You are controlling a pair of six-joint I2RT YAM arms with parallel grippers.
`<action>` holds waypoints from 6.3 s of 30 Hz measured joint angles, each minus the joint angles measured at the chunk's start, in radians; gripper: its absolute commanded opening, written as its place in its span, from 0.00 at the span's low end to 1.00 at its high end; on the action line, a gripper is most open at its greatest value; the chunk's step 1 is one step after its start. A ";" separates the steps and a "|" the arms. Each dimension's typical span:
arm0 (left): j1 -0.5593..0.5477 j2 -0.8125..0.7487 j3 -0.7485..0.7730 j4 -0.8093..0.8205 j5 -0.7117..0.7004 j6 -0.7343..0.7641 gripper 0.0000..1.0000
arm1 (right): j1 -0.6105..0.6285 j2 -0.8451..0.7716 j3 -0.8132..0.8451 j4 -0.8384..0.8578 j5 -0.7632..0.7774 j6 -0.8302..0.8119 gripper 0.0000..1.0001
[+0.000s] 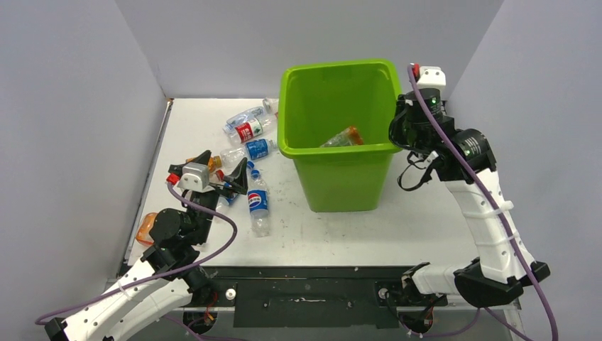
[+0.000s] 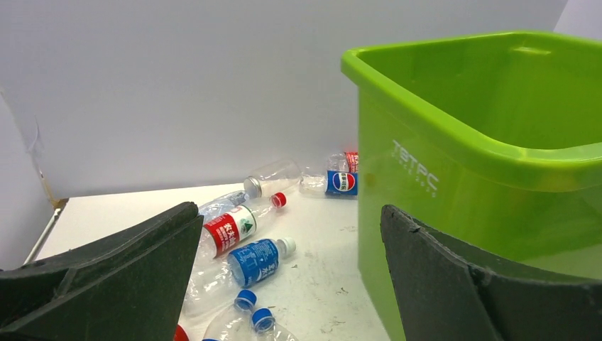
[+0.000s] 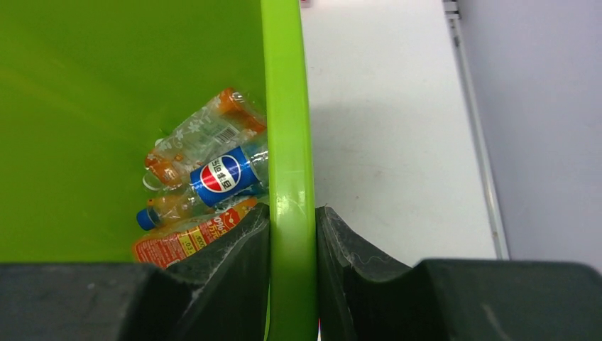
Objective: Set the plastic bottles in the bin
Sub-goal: Move the trash bin to the center of the board, then pick up the plastic bottle at the center of the board.
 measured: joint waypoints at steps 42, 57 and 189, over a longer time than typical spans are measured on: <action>0.000 0.035 0.000 -0.002 -0.023 0.003 0.96 | -0.182 -0.285 -0.201 0.120 0.062 0.122 0.88; -0.002 0.082 0.000 -0.006 -0.028 0.005 0.96 | -0.160 -0.465 -0.281 0.380 -0.806 0.113 0.71; 0.088 -0.224 -0.170 0.062 0.753 -0.085 0.20 | 0.715 -0.019 -0.282 0.893 -0.349 -0.050 0.80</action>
